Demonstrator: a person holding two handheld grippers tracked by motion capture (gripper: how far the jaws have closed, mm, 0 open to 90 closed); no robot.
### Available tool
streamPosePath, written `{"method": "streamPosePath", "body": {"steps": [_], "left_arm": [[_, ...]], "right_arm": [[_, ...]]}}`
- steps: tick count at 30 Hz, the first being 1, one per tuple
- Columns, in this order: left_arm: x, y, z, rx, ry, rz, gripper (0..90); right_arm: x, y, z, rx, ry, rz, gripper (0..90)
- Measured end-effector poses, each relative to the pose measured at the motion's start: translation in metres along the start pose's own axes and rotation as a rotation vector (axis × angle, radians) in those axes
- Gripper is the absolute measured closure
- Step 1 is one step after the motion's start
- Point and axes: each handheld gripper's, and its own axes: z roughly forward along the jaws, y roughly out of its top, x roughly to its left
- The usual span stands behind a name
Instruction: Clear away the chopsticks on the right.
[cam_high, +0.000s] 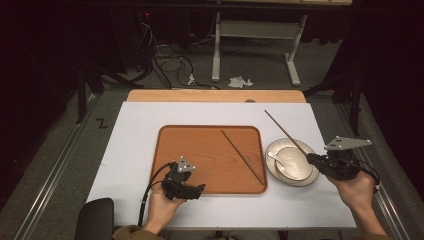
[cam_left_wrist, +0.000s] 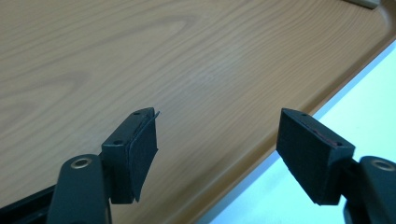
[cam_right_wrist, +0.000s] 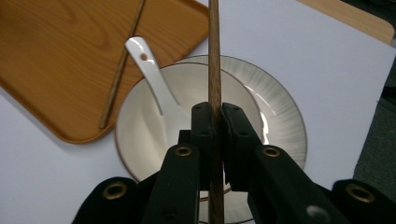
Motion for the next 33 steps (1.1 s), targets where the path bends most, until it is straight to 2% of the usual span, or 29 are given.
{"method": "streamPosePath", "body": {"steps": [3, 12, 15, 20, 21, 24, 33], "left_arm": [[-0.001, 0.004, 0.002, -0.008, -0.019, 0.013, 29.1], [-0.007, 0.016, 0.012, 0.003, -0.058, 0.061, 29.3], [-0.009, 0.019, 0.016, 0.014, -0.073, 0.077, 29.3], [-0.011, 0.022, 0.019, 0.016, -0.084, 0.089, 29.3], [-0.011, 0.023, 0.019, 0.016, -0.085, 0.091, 29.3], [-0.011, 0.023, 0.019, 0.009, -0.086, 0.089, 29.3], [-0.009, 0.023, 0.016, 0.006, -0.082, 0.088, 29.3]], "right_arm": [[0.016, 0.001, -0.002, -0.004, 0.005, 0.007, 85.2], [0.065, 0.012, -0.003, -0.015, 0.017, -0.019, 85.2], [0.081, 0.017, 0.003, -0.01, 0.021, -0.03, 85.1], [0.102, 0.022, 0.023, 0.018, 0.04, -0.019, 85.1], [0.105, 0.023, 0.028, 0.02, 0.044, -0.029, 85.1], [0.113, 0.026, 0.041, 0.042, 0.062, -0.008, 85.1], [0.123, 0.034, 0.079, 0.086, 0.07, 0.029, 84.9]]}}
